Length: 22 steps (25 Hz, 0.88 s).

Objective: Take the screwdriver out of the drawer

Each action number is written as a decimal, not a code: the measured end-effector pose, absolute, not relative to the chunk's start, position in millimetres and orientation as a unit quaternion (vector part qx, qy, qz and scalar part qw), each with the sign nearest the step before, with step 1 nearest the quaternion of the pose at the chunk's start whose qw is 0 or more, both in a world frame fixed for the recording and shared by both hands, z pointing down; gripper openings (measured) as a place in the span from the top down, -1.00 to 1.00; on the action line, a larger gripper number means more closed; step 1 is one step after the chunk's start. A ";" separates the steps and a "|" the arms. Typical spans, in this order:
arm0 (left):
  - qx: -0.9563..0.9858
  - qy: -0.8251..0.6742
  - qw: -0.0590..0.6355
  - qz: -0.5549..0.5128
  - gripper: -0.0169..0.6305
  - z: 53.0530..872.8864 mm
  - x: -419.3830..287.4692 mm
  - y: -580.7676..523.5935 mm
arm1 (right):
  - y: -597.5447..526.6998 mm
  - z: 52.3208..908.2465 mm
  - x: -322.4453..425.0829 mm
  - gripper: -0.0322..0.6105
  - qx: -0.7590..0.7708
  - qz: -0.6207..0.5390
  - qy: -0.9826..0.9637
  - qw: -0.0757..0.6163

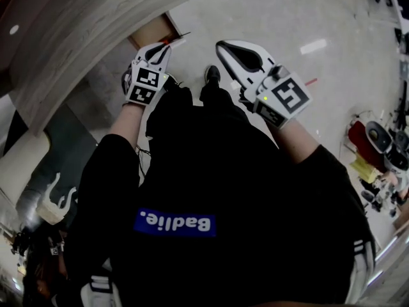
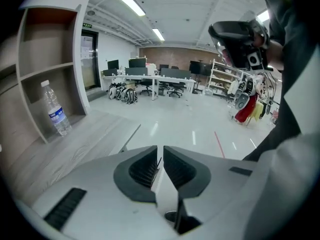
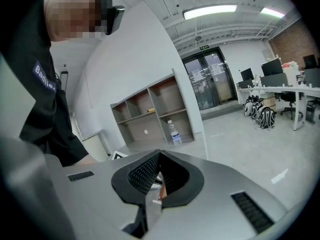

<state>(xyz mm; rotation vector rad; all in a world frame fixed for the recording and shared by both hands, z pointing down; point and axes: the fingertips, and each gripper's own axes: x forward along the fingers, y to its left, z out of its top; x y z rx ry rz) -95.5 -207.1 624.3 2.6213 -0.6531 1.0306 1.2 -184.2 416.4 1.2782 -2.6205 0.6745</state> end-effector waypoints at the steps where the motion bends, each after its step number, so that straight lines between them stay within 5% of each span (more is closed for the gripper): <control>1: 0.900 -0.216 0.121 0.358 0.82 635.3 -92.3 -208.4 | -182.2 420.6 3.8 0.81 0.430 0.228 -0.870 0.077; 22: 0.855 -0.102 0.069 0.504 0.79 805.8 -78.1 -218.4 | -151.7 457.6 54.5 0.81 0.470 0.251 -0.837 0.123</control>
